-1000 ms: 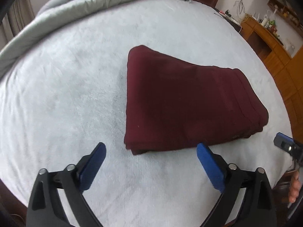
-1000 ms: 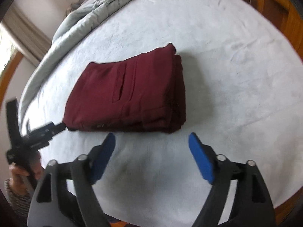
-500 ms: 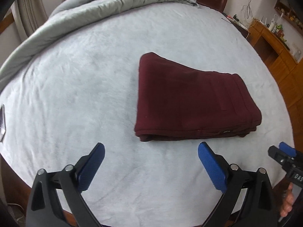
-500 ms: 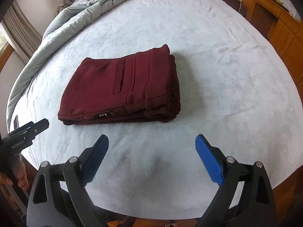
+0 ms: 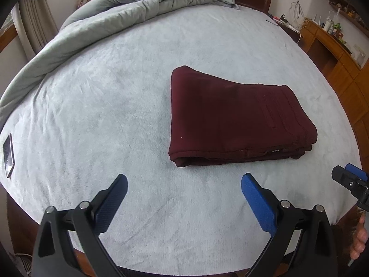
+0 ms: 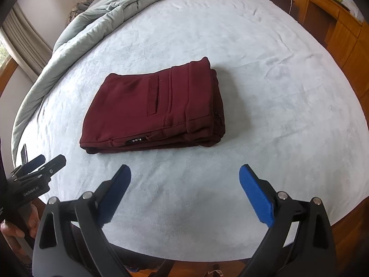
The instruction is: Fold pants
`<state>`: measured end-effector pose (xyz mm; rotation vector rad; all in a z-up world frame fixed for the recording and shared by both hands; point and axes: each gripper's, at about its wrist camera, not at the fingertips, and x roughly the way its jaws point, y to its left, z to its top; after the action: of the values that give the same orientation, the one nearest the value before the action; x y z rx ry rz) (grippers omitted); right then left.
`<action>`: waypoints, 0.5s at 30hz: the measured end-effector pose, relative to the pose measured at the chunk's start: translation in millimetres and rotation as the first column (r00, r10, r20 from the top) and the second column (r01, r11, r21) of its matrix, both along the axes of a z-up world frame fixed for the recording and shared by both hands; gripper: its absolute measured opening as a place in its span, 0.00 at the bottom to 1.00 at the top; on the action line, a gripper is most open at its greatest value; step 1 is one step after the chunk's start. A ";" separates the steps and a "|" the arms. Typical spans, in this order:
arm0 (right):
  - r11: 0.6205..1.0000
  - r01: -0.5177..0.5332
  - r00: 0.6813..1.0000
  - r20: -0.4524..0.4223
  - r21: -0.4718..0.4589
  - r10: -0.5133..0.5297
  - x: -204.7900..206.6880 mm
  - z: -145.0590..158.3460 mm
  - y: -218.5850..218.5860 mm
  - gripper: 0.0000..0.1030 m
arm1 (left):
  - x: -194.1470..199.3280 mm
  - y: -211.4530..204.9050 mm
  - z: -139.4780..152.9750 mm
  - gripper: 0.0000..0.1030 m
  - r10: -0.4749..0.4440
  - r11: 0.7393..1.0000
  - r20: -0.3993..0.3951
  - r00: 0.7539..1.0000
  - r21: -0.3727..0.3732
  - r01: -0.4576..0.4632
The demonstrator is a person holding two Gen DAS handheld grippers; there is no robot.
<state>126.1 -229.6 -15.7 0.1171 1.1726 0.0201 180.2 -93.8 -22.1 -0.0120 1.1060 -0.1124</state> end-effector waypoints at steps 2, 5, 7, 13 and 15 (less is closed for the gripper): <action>1.000 0.002 1.000 -0.001 -0.012 -0.002 -0.5 0.3 2.4 0.93 | -1.6 -1.4 0.6 0.96 -0.004 1.000 0.006 1.000 0.009 0.004; 1.000 0.010 1.000 -0.009 -0.015 -0.010 -0.2 -1.7 2.3 0.93 | -2.5 -1.8 1.2 0.96 -0.002 1.000 0.003 1.000 0.005 0.002; 1.000 0.012 1.000 -0.016 -0.016 -0.013 -0.2 -3.2 2.2 0.93 | -2.2 -1.6 1.4 0.96 -0.003 1.000 0.004 1.000 0.009 0.003; 0.999 0.019 0.999 -0.029 -0.028 -0.019 -0.9 -8.5 2.7 0.93 | -5.4 -6.1 -0.6 0.96 -0.001 1.000 -0.001 1.000 0.028 0.001; 0.999 0.017 0.999 -0.030 -0.041 -0.019 -1.2 -9.7 4.3 0.93 | -5.8 -7.0 -1.1 0.96 -0.002 0.999 -0.002 1.000 0.036 0.002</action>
<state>124.9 -225.2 -25.5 0.0920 1.2020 -0.0217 174.4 -100.8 -23.2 0.0212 1.1094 -0.0941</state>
